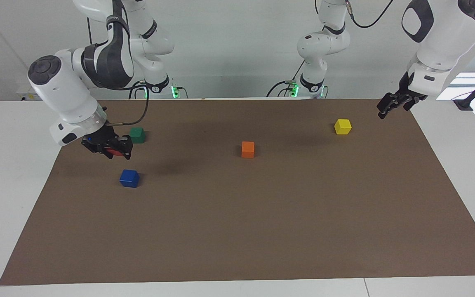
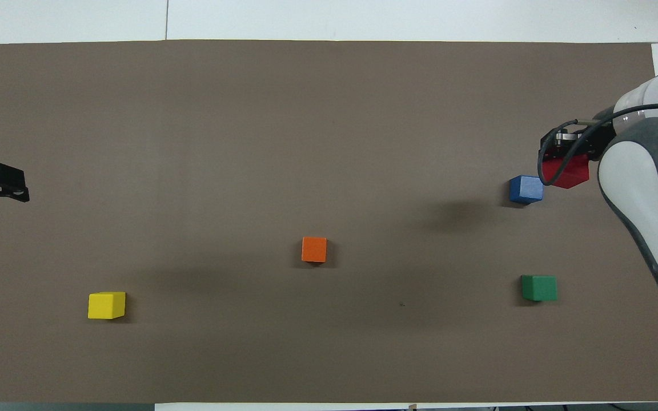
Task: Transfer red block to right arm and stack on blue block
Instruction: 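Move the red cube above the blue cube with the right gripper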
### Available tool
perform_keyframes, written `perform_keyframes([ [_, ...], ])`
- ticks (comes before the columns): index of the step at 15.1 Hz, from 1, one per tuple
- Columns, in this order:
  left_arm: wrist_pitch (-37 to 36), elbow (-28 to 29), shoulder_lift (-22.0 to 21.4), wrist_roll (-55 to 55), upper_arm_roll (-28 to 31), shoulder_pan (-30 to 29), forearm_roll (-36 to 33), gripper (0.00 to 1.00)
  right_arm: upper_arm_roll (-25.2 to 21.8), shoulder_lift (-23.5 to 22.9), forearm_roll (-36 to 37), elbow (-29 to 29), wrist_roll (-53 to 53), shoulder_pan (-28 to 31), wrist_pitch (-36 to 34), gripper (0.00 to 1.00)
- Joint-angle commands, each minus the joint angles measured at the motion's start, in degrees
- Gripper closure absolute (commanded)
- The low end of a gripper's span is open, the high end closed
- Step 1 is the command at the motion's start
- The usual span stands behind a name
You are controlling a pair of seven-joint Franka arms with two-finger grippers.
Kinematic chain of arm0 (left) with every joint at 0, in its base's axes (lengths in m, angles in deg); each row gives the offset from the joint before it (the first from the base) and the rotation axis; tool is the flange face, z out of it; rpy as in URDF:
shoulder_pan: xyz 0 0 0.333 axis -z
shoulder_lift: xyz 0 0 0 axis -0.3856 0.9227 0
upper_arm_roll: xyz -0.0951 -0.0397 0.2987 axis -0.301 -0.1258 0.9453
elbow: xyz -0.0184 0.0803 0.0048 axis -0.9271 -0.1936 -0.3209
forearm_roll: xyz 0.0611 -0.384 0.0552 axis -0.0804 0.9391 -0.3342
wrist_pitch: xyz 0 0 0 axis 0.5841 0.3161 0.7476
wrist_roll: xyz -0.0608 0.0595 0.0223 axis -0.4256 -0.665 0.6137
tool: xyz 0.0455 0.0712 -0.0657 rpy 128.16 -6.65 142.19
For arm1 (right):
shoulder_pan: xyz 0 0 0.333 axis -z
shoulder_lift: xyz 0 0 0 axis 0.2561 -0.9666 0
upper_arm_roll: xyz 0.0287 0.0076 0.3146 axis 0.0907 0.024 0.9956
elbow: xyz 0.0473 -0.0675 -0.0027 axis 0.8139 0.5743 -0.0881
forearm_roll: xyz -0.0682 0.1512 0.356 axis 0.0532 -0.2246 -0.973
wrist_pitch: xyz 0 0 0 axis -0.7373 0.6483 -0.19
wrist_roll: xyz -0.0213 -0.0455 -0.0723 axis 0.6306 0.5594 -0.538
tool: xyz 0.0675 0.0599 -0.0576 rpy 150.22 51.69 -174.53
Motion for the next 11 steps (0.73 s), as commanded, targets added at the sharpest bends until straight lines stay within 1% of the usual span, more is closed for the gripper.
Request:
perform_keyframes([
  [1, -5.7, -7.1, 4.1, -4.3, -0.4, 1.9, -3.5, 0.00, 0.6, -0.6, 3.0, 2.7, -0.1, 0.3, 7.6, 1.00],
  [3, -6.0, -7.4, 4.7, -4.5, -0.1, 2.5, -3.4, 0.00, 0.6, -1.3, 3.1, 5.2, -1.3, 0.3, 12.1, 1.00],
  [4, -5.8, -7.4, 5.0, -4.4, 0.4, 3.9, -3.1, 0.00, 0.6, -1.4, 3.1, 7.0, -1.8, 0.3, 14.9, 1.00],
  [6, -5.5, -5.8, 4.1, -3.5, 0.9, 4.3, -1.5, 0.00, 0.6, -1.4, 3.1, 10.3, -3.7, 1.1, 19.3, 1.00],
  [7, -5.5, -4.3, 3.3, -3.5, 1.8, 4.6, 0.2, 0.00, 0.6, -1.6, 3.1, 11.6, -4.7, 1.8, 20.7, 1.00],
  [9, -5.6, -4.0, 2.8, -3.3, 4.3, 7.8, 0.9, 0.00, 0.6, -2.2, 3.1, 12.6, -5.9, 2.3, 20.9, 1.00],
  [11, -6.1, -0.4, 0.7, -3.8, 5.4, 8.3, 1.0, 0.00, 0.6, -3.1, 3.1, 13.0, -6.0, 2.7, 20.9, 1.00],
])
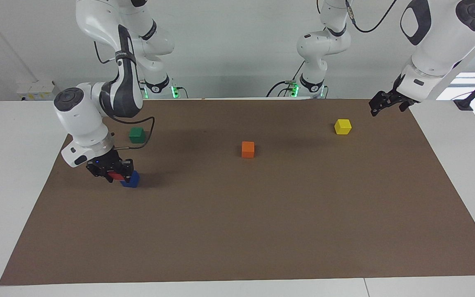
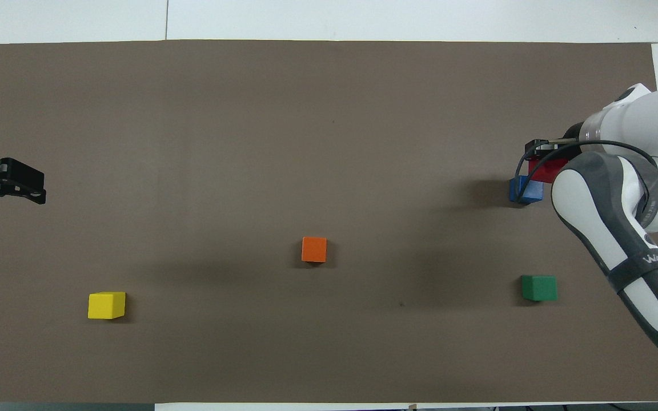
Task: Transfer red block to right arm and stack on blue block
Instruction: 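Move the red cube above the blue cube with the right gripper, then lower the red cube onto the blue cube and open the right gripper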
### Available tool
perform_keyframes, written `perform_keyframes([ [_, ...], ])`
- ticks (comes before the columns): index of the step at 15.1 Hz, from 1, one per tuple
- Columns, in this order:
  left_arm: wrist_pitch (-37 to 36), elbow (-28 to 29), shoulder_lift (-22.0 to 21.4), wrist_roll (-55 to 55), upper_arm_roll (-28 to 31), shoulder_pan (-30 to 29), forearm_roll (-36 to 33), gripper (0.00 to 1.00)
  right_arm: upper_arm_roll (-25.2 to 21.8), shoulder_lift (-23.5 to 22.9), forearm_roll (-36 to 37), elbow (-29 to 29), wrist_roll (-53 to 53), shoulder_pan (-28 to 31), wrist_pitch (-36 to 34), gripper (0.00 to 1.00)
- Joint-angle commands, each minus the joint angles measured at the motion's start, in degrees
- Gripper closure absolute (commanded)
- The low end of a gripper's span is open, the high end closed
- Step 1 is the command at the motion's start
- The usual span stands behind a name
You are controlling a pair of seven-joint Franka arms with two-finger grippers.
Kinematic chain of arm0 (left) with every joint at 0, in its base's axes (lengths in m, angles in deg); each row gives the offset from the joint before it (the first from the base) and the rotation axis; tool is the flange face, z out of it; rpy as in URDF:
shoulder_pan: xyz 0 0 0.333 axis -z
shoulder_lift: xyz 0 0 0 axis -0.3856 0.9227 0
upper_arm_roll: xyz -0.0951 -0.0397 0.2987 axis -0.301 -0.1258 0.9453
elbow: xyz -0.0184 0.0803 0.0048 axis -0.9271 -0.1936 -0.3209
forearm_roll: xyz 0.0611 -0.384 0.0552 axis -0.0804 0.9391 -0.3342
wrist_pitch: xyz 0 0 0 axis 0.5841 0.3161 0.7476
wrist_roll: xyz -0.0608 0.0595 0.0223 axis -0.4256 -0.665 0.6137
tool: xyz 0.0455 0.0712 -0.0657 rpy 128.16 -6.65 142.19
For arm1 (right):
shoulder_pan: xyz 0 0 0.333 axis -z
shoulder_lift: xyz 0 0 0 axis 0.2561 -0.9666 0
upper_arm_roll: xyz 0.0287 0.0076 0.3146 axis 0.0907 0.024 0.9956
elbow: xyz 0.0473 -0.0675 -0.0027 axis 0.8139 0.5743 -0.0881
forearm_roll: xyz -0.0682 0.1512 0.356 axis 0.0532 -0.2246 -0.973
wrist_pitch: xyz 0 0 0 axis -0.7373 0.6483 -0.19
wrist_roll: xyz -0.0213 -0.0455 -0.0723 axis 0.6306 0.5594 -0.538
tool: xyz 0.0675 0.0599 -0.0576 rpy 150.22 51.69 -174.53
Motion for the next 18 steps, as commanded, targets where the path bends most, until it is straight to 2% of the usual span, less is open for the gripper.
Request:
perform_keyframes([
  [1, -0.2, 4.5, -3.7, -0.6, 2.6, 1.9, 0.9, 0.00, 0.6, -0.7, 1.2, 1.0, -0.8, 1.1, 1.0, 1.00],
  [7, 2.2, 6.7, -6.9, -0.4, 4.1, 3.4, 2.3, 0.00, 0.5, -2.4, 1.2, 0.9, -0.1, 1.0, 1.0, 1.00],
  [10, 9.2, 6.5, -6.3, -0.6, 4.4, 4.3, 3.0, 0.00, 0.5, -2.6, 1.2, 0.9, -0.1, 1.0, 1.0, 1.00],
  [13, 9.1, 5.2, -4.7, -0.7, 6.5, 6.1, 3.0, 0.00, 0.5, -3.0, 1.2, 1.0, -0.1, 1.0, 0.8, 1.00],
  [18, 8.7, 4.8, -4.8, -0.1, 7.4, 6.1, 3.9, 0.00, 0.5, -3.0, 1.2, 1.1, -0.1, 1.2, 0.2, 1.00],
])
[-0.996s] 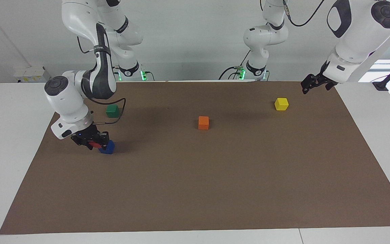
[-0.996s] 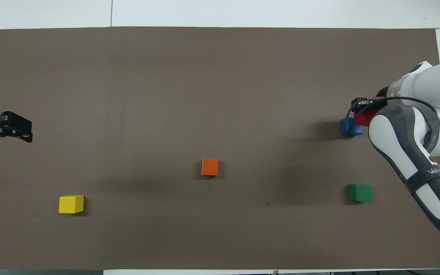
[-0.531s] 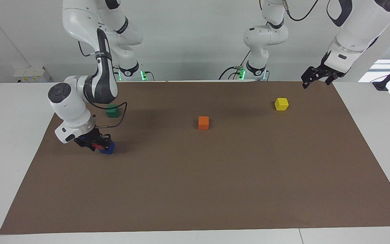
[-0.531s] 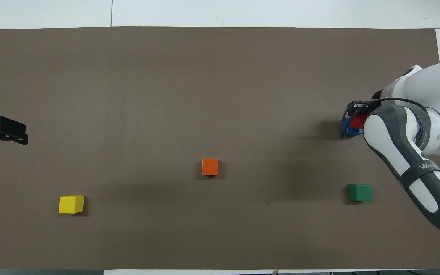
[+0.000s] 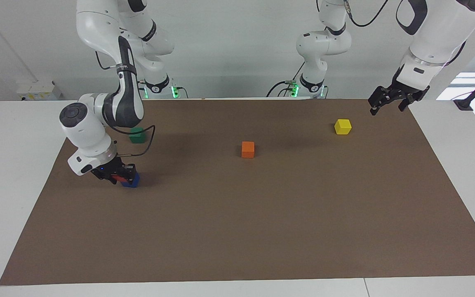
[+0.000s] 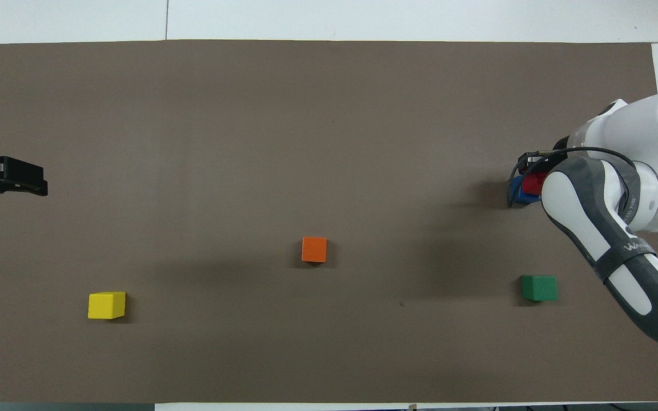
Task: Transfer red block to right arm and stack on blue block
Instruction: 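Lower the red cube onto the blue cube and open the right gripper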
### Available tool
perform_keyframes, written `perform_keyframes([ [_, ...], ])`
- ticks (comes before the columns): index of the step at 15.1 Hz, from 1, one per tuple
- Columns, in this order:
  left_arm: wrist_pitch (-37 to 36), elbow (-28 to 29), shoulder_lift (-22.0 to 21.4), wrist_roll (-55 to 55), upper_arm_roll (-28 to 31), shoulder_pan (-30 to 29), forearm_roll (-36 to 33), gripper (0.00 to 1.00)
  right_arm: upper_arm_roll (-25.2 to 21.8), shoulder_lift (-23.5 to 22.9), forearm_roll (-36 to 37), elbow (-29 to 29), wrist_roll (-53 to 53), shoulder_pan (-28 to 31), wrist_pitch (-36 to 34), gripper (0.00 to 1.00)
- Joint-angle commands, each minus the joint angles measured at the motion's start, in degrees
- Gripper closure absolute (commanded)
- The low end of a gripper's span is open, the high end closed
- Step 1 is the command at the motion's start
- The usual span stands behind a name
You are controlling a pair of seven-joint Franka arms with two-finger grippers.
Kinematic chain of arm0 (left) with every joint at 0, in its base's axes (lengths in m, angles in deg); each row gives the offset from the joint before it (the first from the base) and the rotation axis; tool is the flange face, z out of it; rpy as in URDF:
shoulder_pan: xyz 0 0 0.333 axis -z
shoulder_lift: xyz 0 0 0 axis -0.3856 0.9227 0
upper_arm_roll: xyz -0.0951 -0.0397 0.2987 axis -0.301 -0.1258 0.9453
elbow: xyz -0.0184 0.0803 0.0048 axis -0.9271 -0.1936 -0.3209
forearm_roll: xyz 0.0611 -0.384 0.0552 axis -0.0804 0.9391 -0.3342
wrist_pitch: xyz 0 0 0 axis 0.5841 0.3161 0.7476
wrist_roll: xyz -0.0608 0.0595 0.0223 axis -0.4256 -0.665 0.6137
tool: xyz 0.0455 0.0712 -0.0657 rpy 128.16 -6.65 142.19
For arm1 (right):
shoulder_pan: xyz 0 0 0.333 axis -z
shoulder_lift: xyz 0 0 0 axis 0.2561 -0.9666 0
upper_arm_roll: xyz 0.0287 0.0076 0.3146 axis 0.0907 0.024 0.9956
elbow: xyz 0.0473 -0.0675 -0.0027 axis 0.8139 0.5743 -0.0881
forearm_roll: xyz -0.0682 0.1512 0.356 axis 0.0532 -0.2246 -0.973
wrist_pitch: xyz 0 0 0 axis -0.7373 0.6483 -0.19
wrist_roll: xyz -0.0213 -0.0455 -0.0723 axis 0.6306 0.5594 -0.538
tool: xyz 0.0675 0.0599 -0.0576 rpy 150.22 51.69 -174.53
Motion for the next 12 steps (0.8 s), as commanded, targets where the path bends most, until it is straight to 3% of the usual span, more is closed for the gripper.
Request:
perform_keyframes([
  [1, 0.5, 0.1, -0.3, 0.1, 2.6, 1.1, 2.3, 0.00, 0.5, 0.2, 1.2, 0.4, 0.1, 1.1, 0.1, 1.00],
  [12, -0.6, -1.6, 1.5, 0.1, 2.9, 1.1, 3.1, 0.00, 0.6, 0.2, 1.2, 1.2, 2.0, 0.8, 0.1, 1.00],
])
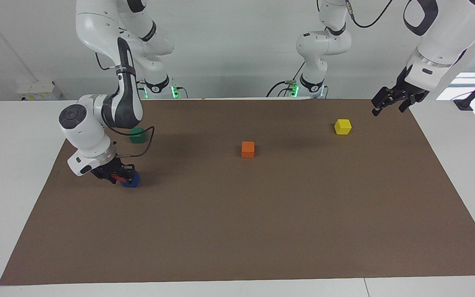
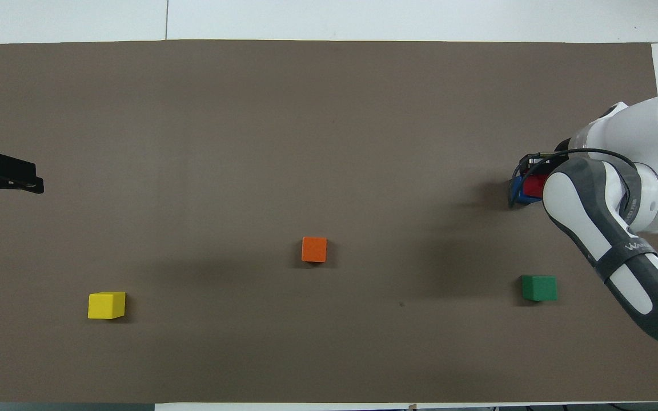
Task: Transfer red block to right arm and stack on blue block
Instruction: 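Lower the red cube onto the blue cube and open the right gripper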
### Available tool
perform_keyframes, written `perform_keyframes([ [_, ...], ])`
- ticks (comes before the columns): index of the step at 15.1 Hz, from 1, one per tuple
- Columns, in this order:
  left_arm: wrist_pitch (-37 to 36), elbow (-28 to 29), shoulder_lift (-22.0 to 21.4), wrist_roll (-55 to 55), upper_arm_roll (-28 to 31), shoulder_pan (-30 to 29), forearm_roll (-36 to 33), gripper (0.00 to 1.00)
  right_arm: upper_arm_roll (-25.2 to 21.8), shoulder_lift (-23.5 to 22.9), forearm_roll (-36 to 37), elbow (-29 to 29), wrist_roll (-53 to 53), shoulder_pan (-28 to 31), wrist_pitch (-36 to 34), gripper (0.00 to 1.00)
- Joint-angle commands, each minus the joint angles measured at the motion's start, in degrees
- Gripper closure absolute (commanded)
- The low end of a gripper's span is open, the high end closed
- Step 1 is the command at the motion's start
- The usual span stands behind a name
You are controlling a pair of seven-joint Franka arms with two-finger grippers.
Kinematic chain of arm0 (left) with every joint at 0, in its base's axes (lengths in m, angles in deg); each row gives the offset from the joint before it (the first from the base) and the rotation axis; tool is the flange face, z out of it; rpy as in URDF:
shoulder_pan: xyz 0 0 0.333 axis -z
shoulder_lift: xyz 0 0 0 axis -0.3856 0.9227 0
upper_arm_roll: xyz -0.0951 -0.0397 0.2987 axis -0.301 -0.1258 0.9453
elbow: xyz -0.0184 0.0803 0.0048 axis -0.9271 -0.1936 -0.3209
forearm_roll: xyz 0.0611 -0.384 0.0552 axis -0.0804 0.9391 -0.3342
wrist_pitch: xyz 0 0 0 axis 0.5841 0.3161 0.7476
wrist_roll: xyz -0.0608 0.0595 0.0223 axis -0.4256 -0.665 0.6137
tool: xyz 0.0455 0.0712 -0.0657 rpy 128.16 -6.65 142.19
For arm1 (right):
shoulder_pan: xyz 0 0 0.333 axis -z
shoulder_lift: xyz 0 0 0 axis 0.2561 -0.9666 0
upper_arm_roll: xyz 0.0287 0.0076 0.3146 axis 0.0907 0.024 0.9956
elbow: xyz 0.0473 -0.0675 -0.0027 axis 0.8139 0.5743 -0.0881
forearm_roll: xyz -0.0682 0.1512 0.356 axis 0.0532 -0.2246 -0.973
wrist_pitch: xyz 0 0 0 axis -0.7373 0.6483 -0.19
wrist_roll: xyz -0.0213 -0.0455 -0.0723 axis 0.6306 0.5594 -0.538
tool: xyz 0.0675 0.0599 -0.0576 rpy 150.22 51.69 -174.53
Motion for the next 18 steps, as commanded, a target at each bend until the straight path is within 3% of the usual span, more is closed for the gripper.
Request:
perform_keyframes([
  [1, -0.6, -1.4, 0.9, -0.6, 0.6, 0.9, -0.3, 0.00, 0.6, 0.2, 1.2, 0.7, 1.6, 0.3, 0.2, 1.00],
  [7, -0.5, -0.7, -0.7, -1.7, 0.6, 0.7, -0.2, 0.00, 0.6, 0.4, 1.2, 1.0, 1.7, 0.1, 0.1, 1.00],
  [8, -0.7, -0.7, -0.8, -1.6, 0.6, 0.3, -0.2, 0.00, 0.6, 0.4, 1.1, 1.0, 1.7, 0.1, 0.0, 0.88],
  [11, -0.6, -0.7, -0.9, -1.6, 0.5, 0.2, -0.2, 0.00, 0.6, 0.4, 1.1, 1.0, 2.0, 0.1, -0.3, 0.35],
  [13, -0.9, -1.7, -0.1, -2.0, 0.1, 0.9, -1.6, 0.00, 0.6, 0.5, 1.0, 1.0, 2.4, 0.1, -0.7, 0.13],
  [15, -2.5, -2.1, 0.0, -2.0, -0.4, 1.1, -2.9, 0.00, 0.7, 0.5, 1.0, 0.9, 2.4, 0.1, -0.9, 0.04],
  [18, -3.3, -2.3, 0.3, -2.0, -1.1, 1.5, -4.1, 0.00, 0.7, 0.5, 1.0, 0.5, 2.5, 0.0, -2.1, 0.03],
])
